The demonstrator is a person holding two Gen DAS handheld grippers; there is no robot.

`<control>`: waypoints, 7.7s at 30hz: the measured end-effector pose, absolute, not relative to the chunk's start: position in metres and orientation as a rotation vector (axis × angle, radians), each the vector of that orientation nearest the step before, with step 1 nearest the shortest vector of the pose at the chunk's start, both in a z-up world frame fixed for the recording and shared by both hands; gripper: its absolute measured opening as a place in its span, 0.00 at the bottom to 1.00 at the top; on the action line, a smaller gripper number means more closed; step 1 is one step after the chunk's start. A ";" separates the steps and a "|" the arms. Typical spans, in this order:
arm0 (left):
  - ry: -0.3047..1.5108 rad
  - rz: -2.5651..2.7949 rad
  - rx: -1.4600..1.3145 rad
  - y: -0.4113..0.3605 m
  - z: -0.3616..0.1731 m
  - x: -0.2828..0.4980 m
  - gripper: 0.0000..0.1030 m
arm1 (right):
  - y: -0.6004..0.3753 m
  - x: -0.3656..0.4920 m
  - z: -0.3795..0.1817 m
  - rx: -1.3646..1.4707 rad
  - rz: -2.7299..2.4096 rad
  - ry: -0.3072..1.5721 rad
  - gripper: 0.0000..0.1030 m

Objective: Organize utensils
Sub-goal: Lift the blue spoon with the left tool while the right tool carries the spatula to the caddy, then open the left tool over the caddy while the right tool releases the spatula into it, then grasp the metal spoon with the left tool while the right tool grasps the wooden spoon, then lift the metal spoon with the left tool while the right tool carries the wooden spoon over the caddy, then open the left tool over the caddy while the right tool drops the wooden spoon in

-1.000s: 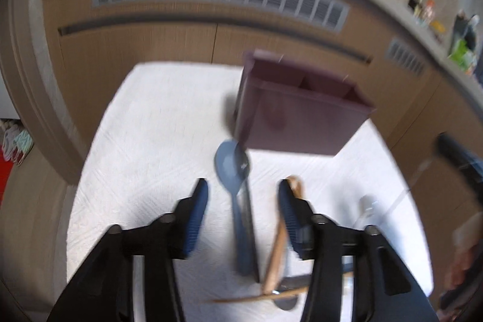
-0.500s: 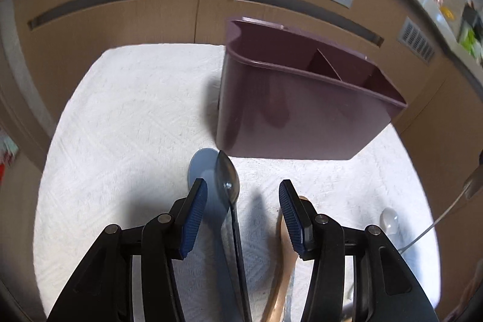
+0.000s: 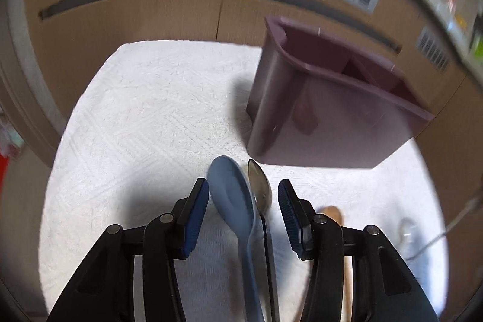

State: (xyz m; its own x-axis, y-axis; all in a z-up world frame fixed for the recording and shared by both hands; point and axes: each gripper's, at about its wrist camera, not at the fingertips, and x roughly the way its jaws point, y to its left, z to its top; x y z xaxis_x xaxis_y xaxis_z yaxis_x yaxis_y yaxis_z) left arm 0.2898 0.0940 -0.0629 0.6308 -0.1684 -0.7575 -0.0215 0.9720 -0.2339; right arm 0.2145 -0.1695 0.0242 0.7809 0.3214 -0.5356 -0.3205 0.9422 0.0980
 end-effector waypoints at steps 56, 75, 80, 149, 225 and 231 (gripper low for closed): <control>0.302 -0.232 -0.151 0.059 0.152 0.317 0.33 | -0.155 0.301 0.153 0.014 0.372 0.325 0.27; 0.610 -0.238 -0.228 0.055 0.029 0.345 0.47 | -0.137 0.345 0.043 -0.016 0.367 0.578 0.57; 0.588 -0.199 -0.218 0.063 0.037 0.305 0.56 | -0.144 0.311 0.053 -0.031 0.323 0.500 0.95; 0.931 -0.143 -0.043 0.033 -0.078 0.304 0.32 | -0.155 0.261 -0.058 -0.069 0.440 0.888 0.43; 0.479 -0.247 -0.206 0.055 0.089 0.345 0.32 | -0.138 0.349 0.093 0.037 0.421 0.442 0.27; 0.603 -0.256 -0.205 0.048 0.043 0.359 0.37 | -0.133 0.366 0.050 0.031 0.417 0.550 0.28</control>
